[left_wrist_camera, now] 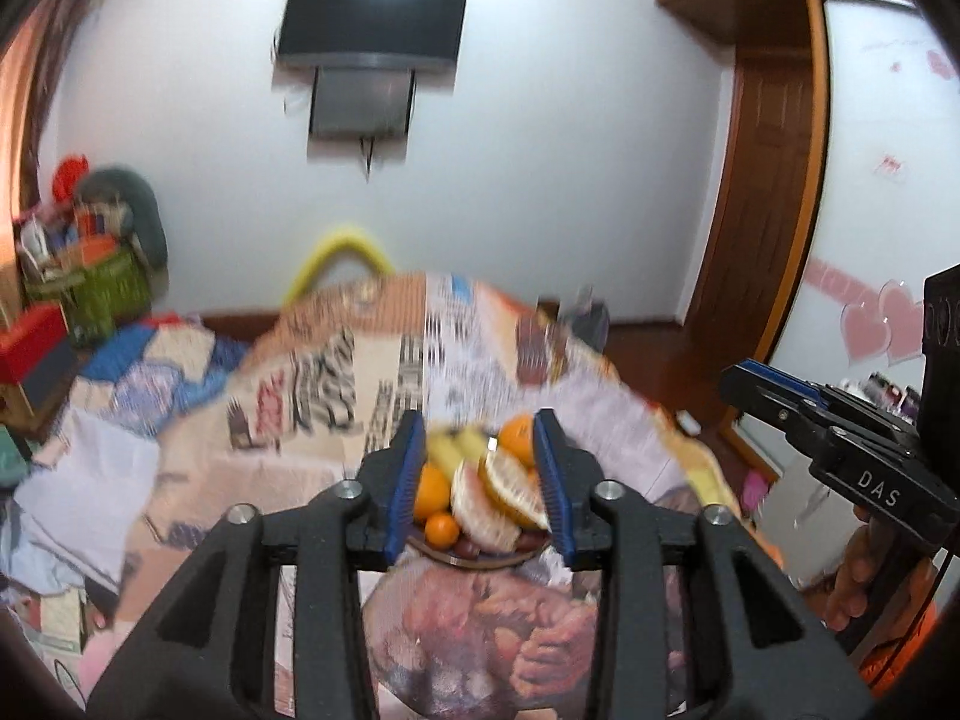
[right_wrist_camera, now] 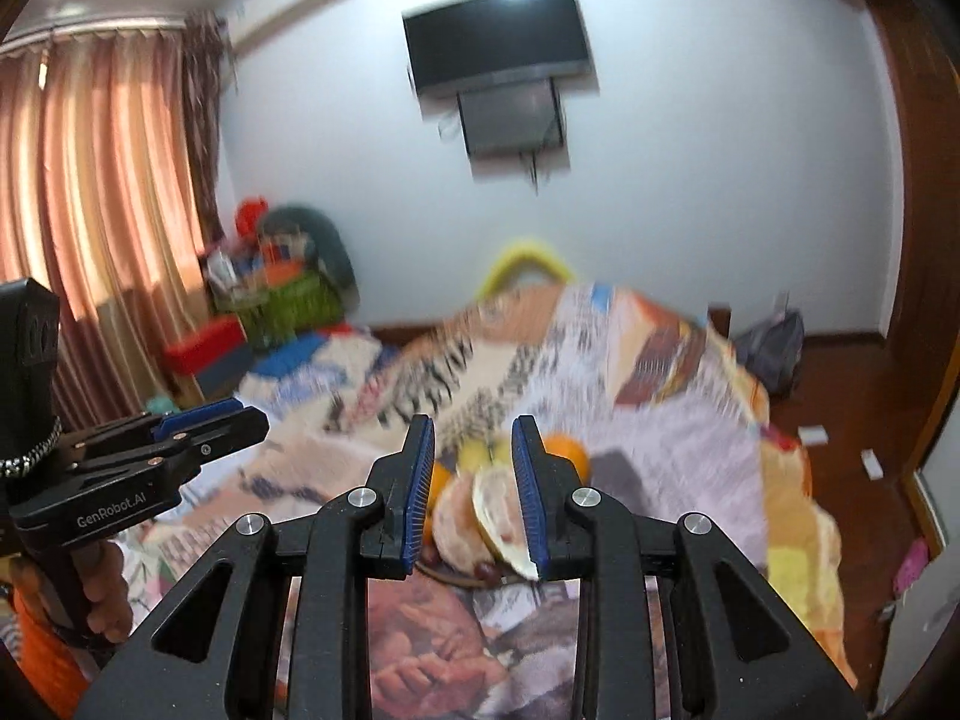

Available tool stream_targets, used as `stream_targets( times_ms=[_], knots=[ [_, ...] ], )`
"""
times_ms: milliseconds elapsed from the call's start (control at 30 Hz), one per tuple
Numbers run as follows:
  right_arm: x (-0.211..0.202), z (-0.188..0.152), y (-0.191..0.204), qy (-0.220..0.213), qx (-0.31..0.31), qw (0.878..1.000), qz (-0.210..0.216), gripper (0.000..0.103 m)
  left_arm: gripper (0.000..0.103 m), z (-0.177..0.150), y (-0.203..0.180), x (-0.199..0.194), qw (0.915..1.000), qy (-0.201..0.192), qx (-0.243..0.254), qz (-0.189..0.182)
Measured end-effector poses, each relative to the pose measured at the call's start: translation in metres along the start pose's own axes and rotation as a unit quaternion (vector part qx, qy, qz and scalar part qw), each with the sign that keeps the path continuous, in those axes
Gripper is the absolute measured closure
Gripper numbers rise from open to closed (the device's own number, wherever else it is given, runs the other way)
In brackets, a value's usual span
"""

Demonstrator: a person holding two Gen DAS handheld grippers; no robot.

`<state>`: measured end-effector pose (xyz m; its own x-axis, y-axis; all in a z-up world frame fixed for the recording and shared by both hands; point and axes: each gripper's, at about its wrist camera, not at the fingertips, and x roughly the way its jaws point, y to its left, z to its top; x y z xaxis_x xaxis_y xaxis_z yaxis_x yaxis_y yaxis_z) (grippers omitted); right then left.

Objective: Organize fruits

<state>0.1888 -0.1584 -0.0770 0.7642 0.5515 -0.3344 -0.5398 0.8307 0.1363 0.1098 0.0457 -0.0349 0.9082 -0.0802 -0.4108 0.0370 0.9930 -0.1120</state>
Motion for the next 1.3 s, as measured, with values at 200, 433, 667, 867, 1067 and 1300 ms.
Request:
stream_targets(
  times_ms=[200, 433, 667, 867, 1067, 1300],
  knots=[
    [-0.047, 0.013, 0.022, -0.067, -0.02, 0.998, -0.007, 0.056, 0.042, 0.012, -0.018, -0.057, 0.9971, -0.073, 0.016, 0.013],
    [-0.068, 0.012, 0.035, -0.105, -0.029, 0.994, -0.024, 0.024, 0.012, 0.01, -0.027, -0.09, 0.9943, -0.102, 0.022, 0.02],
    [-0.074, 0.006, 0.039, -0.117, -0.031, 0.992, -0.041, 0.0, 0.002, 0.005, -0.031, -0.106, 0.9923, -0.118, 0.024, 0.031],
    [-0.079, 0.004, 0.04, -0.124, -0.033, 0.991, -0.049, 0.0, 0.002, 0.001, -0.034, -0.108, 0.9918, -0.12, 0.029, 0.034],
    [-0.082, 0.001, 0.041, -0.125, -0.037, 0.99, -0.052, 0.0, 0.001, 0.0, -0.036, -0.11, 0.9916, -0.121, 0.03, 0.034],
    [-0.082, -0.002, 0.039, -0.122, -0.031, 0.991, -0.055, 0.0, 0.0, -0.001, -0.037, -0.109, 0.9915, -0.123, 0.03, 0.032]
  ],
)
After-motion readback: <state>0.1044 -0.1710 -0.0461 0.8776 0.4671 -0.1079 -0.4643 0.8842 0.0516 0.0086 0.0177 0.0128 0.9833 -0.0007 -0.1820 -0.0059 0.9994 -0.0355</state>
